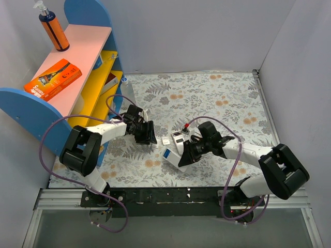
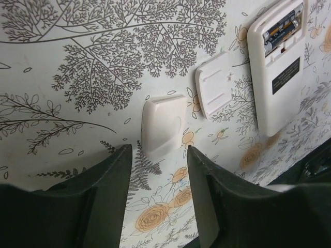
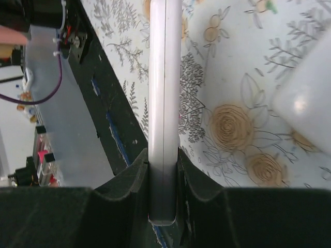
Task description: Unload the batteries from the remote control
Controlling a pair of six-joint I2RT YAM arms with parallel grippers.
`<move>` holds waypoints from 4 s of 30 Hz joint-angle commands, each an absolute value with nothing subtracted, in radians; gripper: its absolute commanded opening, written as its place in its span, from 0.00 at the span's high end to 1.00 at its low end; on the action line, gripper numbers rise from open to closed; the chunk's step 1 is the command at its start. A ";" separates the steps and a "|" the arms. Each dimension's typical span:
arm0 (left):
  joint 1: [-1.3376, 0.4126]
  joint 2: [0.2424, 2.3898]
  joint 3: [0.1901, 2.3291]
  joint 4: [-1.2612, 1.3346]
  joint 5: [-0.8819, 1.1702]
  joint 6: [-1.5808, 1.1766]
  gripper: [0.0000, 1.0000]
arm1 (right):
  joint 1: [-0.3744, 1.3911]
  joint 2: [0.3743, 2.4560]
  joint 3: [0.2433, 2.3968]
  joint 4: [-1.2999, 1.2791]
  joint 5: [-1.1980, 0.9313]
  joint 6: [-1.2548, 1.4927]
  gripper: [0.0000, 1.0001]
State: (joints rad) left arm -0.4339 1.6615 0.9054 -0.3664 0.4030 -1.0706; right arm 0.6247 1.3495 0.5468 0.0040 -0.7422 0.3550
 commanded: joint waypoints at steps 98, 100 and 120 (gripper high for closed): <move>-0.433 0.859 0.718 -0.149 0.061 -1.106 0.02 | 0.885 1.210 0.644 -0.176 -0.229 0.440 0.63; -0.433 0.859 0.718 -0.150 0.055 -1.108 0.02 | 0.881 1.197 0.675 -0.198 -0.189 0.427 0.63; -0.433 0.966 0.727 -0.123 0.308 -1.097 0.02 | 0.446 1.371 0.810 -0.373 0.121 0.158 0.37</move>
